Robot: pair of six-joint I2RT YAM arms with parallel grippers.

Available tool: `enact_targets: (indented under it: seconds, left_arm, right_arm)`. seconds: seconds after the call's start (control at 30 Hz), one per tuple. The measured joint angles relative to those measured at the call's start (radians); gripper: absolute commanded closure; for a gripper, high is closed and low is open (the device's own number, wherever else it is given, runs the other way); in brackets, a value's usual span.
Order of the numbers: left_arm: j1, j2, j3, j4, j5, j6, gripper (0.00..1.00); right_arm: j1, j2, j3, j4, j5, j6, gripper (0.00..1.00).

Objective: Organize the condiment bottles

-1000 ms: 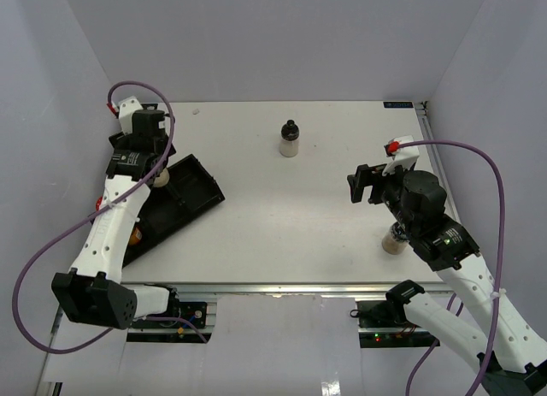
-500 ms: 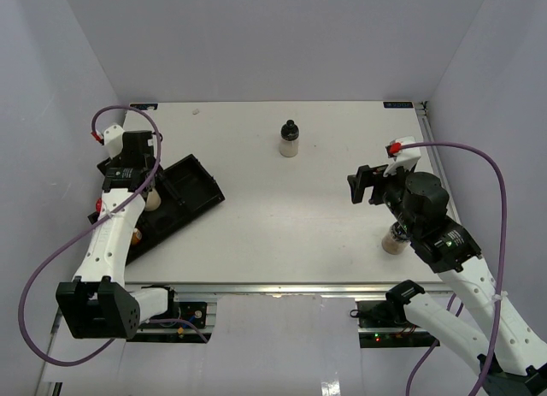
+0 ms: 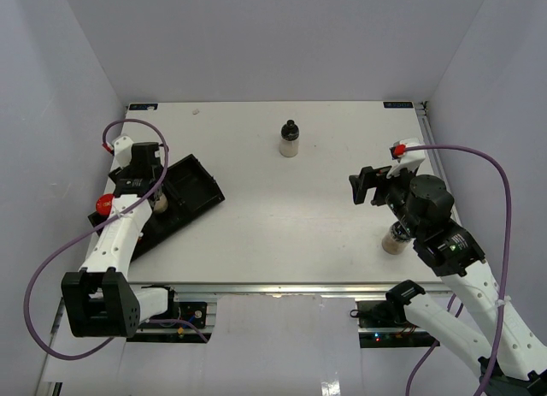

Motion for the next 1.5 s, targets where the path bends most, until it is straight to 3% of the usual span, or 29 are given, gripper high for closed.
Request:
enact_targets:
  seconds: [0.23, 0.33, 0.4, 0.47, 0.67, 1.03, 1.27, 1.5]
  left_arm:
    - [0.000, 0.018, -0.019, 0.045, 0.022, -0.001, 1.00]
    - [0.000, 0.029, -0.031, 0.059, 0.031, -0.002, 0.81]
    - [0.000, 0.036, -0.036, 0.060, 0.035, -0.003, 0.56]
    - [0.000, 0.043, -0.037, 0.061, 0.037, -0.003, 0.39]
    - [0.000, 0.055, -0.037, 0.062, 0.037, -0.003, 0.04]
    - [0.000, 0.055, 0.073, 0.000, 0.089, 0.033, 0.02]
    - [-0.007, 0.074, 0.305, -0.147, 0.301, 0.149, 0.02]
    - [-0.192, 0.120, 0.492, -0.224, 0.417, 0.229, 0.02]
  right_arm:
    - [0.000, -0.007, 0.000, 0.000, 0.000, 0.000, 0.09]
    - [0.000, -0.010, 0.000, 0.000, 0.000, 0.000, 0.09]
    - [0.000, -0.010, 0.000, 0.000, 0.000, 0.000, 0.09]
    - [0.000, -0.010, 0.000, 0.000, 0.000, 0.000, 0.09]
    - [0.000, -0.010, 0.000, 0.000, 0.001, 0.000, 0.09]
    - [0.000, 0.005, 0.000, -0.002, 0.000, 0.007, 0.09]
    - [0.000, 0.114, 0.052, -0.100, 0.105, 0.112, 0.10]
    - [-0.021, 0.226, 0.060, -0.204, 0.203, 0.222, 0.10]
